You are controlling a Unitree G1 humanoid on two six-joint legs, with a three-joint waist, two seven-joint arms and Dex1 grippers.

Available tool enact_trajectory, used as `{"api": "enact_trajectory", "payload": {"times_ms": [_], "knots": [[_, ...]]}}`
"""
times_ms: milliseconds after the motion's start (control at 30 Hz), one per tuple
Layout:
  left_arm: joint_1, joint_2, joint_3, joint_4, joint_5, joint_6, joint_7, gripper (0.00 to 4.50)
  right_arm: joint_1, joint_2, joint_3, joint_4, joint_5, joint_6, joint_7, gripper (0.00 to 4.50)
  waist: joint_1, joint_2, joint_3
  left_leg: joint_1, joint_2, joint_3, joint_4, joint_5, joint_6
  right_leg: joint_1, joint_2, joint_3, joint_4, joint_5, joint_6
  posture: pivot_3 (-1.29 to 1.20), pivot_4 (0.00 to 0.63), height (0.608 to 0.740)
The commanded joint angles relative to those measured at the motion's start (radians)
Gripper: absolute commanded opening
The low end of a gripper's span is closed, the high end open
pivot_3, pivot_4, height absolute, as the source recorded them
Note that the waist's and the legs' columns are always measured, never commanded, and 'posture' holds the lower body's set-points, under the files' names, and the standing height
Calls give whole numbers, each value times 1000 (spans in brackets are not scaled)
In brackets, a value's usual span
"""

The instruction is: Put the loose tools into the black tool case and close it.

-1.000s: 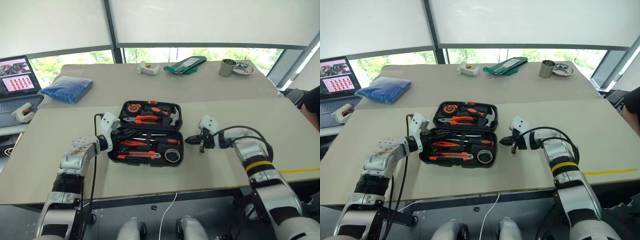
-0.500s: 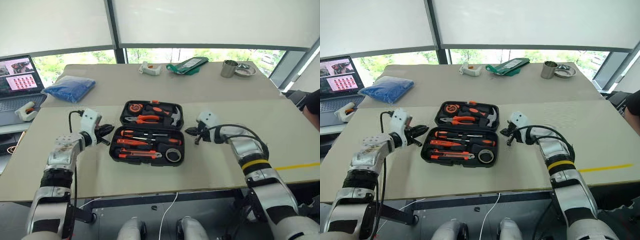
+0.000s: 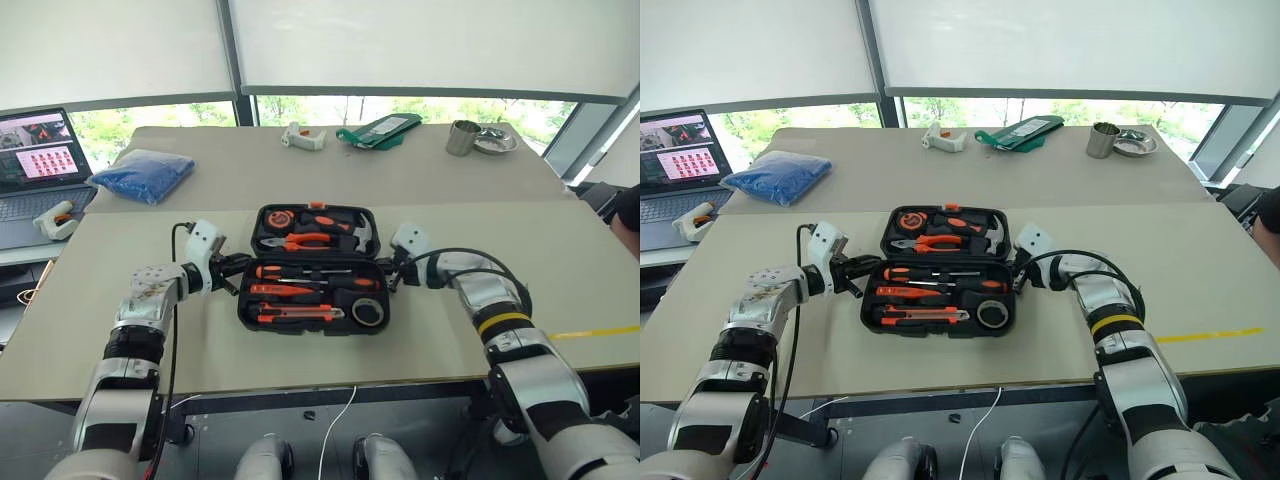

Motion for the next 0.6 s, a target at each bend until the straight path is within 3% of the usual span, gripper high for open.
{"api": "enact_trajectory", "payload": {"times_ms": [33, 167, 433, 467, 533, 600], "knots": [[45, -27, -52, -180, -58, 77, -73, 681, 57, -39, -22, -172, 56, 47, 62, 0, 0, 0, 0, 0, 0, 0, 0, 0, 0, 0, 0, 0, 0, 0, 0, 0, 150, 740], [106, -32, -54, -297, -70, 150, -48, 681, 152, -118, -27, -316, 80, 104, 115, 0, 2, 0, 0, -1, -1, 0, 0, 0, 0, 0, -2, 0, -2, -1, 2, 0, 150, 740], [110, -12, 15, -301, -74, 166, 26, 681, 183, -150, -69, -412, 132, 295, 94, 0, 1, 0, 0, 0, -2, -2, 1, -2, 3, 0, -2, 0, 1, -1, 2, 0, 150, 740], [108, -4, 21, -303, -78, 166, 26, 1067, 180, -159, -71, -426, 137, 331, 97, 462, 1, 0, 0, 1, -2, -2, 1, -2, 3, 0, -2, 0, 1, -1, 2, 0, 150, 740], [96, 60, 19, -319, -77, 265, 20, 1375, 175, -199, -77, -459, 138, 351, 111, 820, -1, -1, 0, 1, -1, -2, 1, -1, 3, 0, -2, 0, 1, 0, 1, 0, 150, 740], [78, 123, 22, -330, -99, 369, -4, 2127, 170, -246, -76, -506, 135, 416, 125, 1567, -6, -1, 0, 1, -1, -2, 1, -1, 3, -1, -2, 1, 1, 0, 1, 0, 150, 740]]}}
